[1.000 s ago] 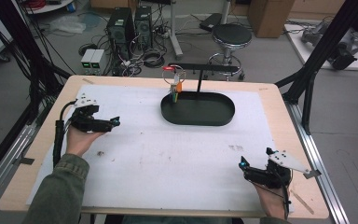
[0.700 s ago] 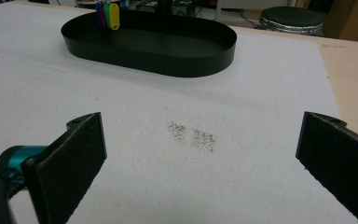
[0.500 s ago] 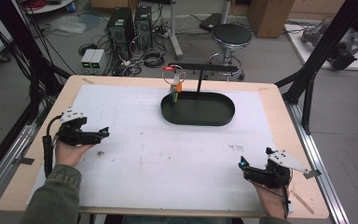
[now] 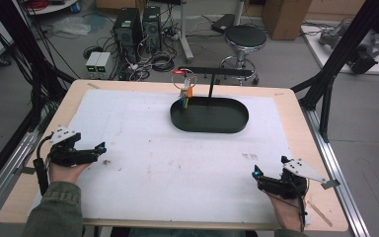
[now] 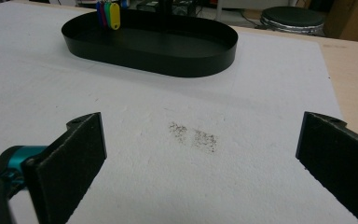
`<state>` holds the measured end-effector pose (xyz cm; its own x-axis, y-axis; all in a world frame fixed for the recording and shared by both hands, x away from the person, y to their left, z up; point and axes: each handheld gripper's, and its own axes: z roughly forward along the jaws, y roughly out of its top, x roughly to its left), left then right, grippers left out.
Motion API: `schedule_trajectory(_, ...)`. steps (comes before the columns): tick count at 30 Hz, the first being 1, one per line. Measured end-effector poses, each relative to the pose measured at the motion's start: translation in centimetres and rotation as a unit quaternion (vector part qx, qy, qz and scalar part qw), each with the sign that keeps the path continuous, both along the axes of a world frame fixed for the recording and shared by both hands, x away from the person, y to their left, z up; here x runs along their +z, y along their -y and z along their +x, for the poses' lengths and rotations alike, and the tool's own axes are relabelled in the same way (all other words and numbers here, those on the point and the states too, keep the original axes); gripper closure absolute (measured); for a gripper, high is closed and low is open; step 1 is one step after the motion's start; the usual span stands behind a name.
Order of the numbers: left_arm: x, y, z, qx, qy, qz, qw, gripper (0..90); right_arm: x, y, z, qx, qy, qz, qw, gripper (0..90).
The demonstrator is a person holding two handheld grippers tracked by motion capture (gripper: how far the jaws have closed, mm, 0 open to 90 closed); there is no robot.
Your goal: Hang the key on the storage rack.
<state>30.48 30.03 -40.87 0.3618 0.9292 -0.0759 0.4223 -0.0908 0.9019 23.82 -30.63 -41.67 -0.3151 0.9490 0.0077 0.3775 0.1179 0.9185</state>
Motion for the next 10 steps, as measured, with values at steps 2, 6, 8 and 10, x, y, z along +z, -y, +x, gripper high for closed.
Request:
schedule_trajectory(2, -0.4, -0.2, -0.5, 0.009, 0.005, -0.009, 0.9999, 1.7, 0.0, 0.0, 0.0, 0.000, 0.001, -0.001, 1.0000, 0.5)
schedule_trajectory(6, -0.5, -0.5, -1.3, 0.015, 0.010, -0.014, 0.9997, 1.7, 0.0, 0.1, 0.1, -0.001, 0.004, -0.002, 1.0000, 0.5)
schedule_trajectory(8, -0.4, -0.7, -1.5, 0.021, 0.019, -0.018, 0.9995, 1.7, 0.1, 0.0, 0.2, -0.002, 0.003, -0.002, 1.0000, 0.5)
schedule_trajectory(10, -0.5, -0.9, -1.6, 0.022, 0.019, -0.022, 0.9993, 1.7, 0.1, -0.1, 0.3, -0.001, 0.002, -0.005, 1.0000, 0.5)
